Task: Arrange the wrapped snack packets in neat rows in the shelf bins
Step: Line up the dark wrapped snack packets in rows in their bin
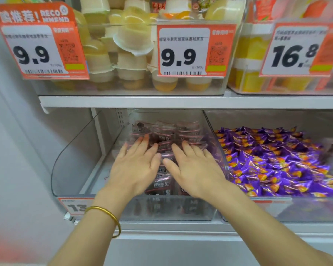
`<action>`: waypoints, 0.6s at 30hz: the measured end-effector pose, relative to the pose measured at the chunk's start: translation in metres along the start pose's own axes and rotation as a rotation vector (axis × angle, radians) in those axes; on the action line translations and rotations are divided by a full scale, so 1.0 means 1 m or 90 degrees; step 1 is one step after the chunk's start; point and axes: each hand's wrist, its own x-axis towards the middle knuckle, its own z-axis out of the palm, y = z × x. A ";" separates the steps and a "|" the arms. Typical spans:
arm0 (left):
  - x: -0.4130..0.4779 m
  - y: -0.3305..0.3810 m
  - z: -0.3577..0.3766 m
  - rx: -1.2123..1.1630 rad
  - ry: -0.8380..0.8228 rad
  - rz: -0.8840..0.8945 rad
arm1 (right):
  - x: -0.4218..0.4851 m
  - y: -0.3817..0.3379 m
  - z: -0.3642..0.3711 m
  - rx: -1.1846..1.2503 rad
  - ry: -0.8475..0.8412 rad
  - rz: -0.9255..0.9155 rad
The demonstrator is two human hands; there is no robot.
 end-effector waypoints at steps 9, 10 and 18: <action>-0.017 0.069 -0.028 -0.165 0.224 0.119 | -0.069 0.073 -0.044 0.155 0.327 -0.035; -0.019 0.088 -0.033 -0.183 0.239 0.162 | -0.073 0.099 -0.048 0.156 0.289 0.021; 0.027 0.215 -0.001 -0.123 -0.045 0.247 | -0.074 0.209 -0.028 0.141 0.128 0.117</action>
